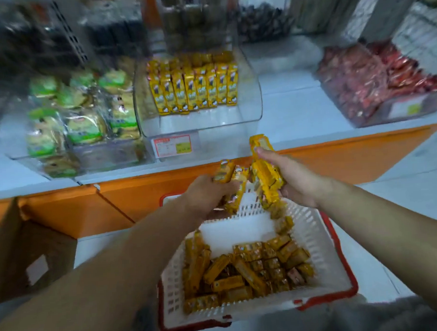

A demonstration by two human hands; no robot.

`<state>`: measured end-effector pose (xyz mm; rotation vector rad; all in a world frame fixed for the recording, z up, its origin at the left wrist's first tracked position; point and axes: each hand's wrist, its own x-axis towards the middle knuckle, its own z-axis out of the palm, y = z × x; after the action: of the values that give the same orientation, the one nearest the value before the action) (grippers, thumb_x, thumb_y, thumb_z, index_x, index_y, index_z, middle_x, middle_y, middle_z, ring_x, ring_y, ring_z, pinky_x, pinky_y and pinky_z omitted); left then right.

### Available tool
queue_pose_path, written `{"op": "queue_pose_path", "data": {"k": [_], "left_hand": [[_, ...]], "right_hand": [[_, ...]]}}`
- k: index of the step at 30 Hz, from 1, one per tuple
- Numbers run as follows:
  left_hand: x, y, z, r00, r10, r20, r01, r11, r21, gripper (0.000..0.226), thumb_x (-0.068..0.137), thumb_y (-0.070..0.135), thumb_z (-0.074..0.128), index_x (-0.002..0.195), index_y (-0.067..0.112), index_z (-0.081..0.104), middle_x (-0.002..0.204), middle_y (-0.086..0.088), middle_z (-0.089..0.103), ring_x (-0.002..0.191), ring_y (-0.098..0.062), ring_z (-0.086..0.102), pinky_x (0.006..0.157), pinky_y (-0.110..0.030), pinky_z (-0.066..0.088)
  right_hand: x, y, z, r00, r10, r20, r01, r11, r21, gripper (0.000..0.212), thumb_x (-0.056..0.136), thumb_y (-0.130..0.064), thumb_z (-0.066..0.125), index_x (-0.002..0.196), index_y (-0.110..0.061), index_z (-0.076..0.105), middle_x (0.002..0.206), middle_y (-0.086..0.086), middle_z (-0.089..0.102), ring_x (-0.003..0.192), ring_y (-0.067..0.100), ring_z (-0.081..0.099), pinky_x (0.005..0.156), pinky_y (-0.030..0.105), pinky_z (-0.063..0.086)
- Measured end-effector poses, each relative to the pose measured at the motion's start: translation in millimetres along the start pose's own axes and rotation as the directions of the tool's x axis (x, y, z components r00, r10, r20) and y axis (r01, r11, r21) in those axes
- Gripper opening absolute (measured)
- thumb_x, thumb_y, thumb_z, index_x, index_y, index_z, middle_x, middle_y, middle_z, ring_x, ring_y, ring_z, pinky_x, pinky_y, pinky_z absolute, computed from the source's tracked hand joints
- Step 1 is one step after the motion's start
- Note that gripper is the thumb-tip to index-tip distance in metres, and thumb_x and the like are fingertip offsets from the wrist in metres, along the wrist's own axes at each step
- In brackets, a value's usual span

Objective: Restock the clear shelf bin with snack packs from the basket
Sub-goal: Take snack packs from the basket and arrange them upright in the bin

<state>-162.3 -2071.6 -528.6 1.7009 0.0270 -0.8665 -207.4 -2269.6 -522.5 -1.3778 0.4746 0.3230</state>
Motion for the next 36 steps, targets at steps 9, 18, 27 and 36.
{"op": "queue_pose_path", "data": {"k": [9, 18, 27, 36], "left_hand": [[-94.0, 47.2, 8.8, 0.978, 0.146, -0.15, -0.187, 0.931, -0.313, 0.012, 0.091, 0.022, 0.075, 0.097, 0.012, 0.077, 0.088, -0.008, 0.079, 0.069, -0.019, 0.074, 0.059, -0.028, 0.058], [-76.2, 55.9, -0.6, 0.96, 0.215, -0.179, -0.262, 0.915, -0.306, 0.03, 0.082, 0.024, 0.084, 0.111, 0.022, 0.073, 0.099, -0.005, 0.081, 0.088, -0.026, 0.079, 0.071, -0.039, 0.064], [-68.7, 51.8, -10.9, 0.861, 0.359, -0.361, -0.442, 0.879, -0.18, 0.041, 0.081, 0.019, 0.086, 0.109, 0.032, 0.059, 0.088, 0.007, 0.08, 0.08, -0.017, 0.079, 0.062, -0.032, 0.063], [-68.9, 53.8, -22.4, 0.925, 0.25, -0.286, -0.325, 0.912, -0.251, 0.027, 0.089, 0.022, 0.078, 0.114, 0.02, 0.068, 0.094, -0.003, 0.081, 0.082, -0.026, 0.079, 0.072, -0.042, 0.064]], "right_hand": [[-63.2, -50.9, 64.0, 0.959, -0.248, -0.134, 0.268, 0.95, 0.16, 0.054, 0.073, -0.063, 0.071, 0.096, -0.014, 0.078, 0.097, 0.016, 0.076, 0.087, 0.034, 0.074, 0.088, 0.054, 0.055], [-32.6, -56.7, 72.1, 0.929, -0.309, -0.206, 0.351, 0.91, 0.221, 0.06, 0.081, -0.063, 0.066, 0.115, -0.014, 0.072, 0.109, 0.01, 0.075, 0.104, 0.03, 0.071, 0.095, 0.051, 0.053], [-38.4, -54.8, 81.9, 0.958, -0.264, -0.114, 0.288, 0.883, 0.37, 0.041, 0.077, -0.031, 0.074, 0.113, -0.012, 0.068, 0.109, 0.015, 0.074, 0.1, 0.038, 0.071, 0.087, 0.063, 0.054], [-43.6, -52.0, 79.5, 0.962, -0.27, -0.042, 0.266, 0.889, 0.372, 0.012, 0.086, -0.007, 0.069, 0.091, -0.012, 0.079, 0.099, 0.016, 0.076, 0.086, 0.029, 0.075, 0.062, 0.036, 0.06]]}}
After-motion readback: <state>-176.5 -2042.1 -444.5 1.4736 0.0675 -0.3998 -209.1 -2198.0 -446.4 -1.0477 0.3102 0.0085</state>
